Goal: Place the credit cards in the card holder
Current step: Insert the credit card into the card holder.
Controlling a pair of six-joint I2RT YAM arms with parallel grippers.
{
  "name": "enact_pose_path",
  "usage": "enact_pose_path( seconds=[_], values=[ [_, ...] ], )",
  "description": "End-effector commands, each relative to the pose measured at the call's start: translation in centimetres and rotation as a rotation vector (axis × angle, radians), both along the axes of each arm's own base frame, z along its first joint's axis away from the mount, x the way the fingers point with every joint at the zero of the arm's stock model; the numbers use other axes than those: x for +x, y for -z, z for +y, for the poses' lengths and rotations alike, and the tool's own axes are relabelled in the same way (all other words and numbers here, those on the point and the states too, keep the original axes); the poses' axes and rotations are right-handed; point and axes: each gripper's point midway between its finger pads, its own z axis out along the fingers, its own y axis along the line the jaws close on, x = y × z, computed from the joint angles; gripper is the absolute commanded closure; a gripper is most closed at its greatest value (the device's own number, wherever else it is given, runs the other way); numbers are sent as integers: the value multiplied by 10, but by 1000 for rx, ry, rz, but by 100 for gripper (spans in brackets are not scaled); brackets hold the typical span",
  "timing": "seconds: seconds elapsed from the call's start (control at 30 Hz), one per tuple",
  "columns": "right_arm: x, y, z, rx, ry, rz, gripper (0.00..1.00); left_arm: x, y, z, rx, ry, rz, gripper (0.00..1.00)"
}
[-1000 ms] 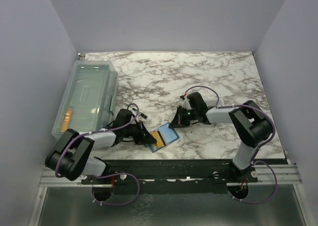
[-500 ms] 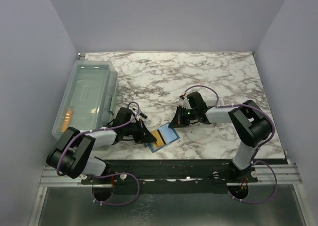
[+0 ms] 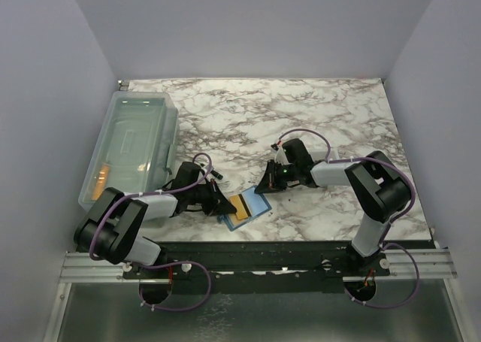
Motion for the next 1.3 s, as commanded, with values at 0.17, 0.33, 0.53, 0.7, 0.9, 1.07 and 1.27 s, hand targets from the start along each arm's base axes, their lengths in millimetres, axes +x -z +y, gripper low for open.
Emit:
enact_pose_path(
  seconds=[0.17,0.33,0.53,0.7,0.9,1.07,1.27],
  values=[
    [0,15,-5,-58,-10,18,100,-3,-7,-5,-55,12,41,100],
    [1,16,-5,-60,-13,19,100,-11,-2,-3,-51,11,84,100],
    [0,17,-6,-64,-13,20,100,-16,-2,-2,-50,24,111,100],
    [0,17,-6,-60,-13,20,100,-12,1,-1,-29,27,83,100],
    [-3,19,-7,-61,-15,27,100,8,1,-5,-5,16,1,100],
    [-3,19,-7,-63,-15,27,100,16,4,-4,16,17,-35,100],
    [-2,19,-6,-60,-15,28,100,17,8,-3,24,11,-36,100]
  ],
)
